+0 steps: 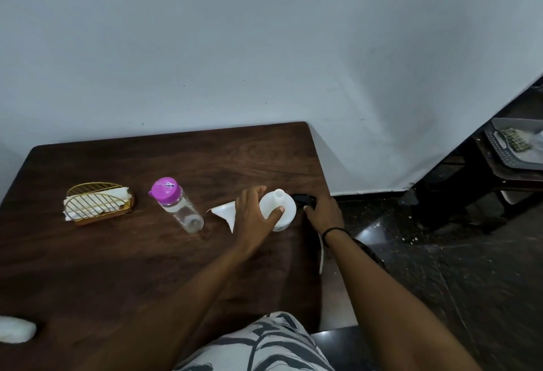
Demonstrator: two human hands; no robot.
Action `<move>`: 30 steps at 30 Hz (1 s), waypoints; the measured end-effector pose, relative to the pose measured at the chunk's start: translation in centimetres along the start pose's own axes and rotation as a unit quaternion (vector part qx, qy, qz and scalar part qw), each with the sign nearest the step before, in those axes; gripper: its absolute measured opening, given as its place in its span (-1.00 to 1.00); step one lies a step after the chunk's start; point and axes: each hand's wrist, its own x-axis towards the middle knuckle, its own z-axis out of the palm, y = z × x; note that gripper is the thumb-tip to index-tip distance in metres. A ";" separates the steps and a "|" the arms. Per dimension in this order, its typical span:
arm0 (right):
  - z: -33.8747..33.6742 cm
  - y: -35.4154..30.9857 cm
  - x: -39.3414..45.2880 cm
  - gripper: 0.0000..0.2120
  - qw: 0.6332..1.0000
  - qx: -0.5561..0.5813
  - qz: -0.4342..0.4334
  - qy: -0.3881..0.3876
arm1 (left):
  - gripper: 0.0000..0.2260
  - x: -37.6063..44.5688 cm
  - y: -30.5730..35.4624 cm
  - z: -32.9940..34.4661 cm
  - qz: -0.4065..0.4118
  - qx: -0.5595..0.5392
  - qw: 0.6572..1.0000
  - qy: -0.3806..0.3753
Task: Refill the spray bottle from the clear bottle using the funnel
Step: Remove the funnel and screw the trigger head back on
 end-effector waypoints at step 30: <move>-9.4 -13.2 -7.6 -0.82 0.864 0.367 -0.288 0.191 | -0.60 1.6 -1.2 0.2 -0.004 0.019 0.998 -0.058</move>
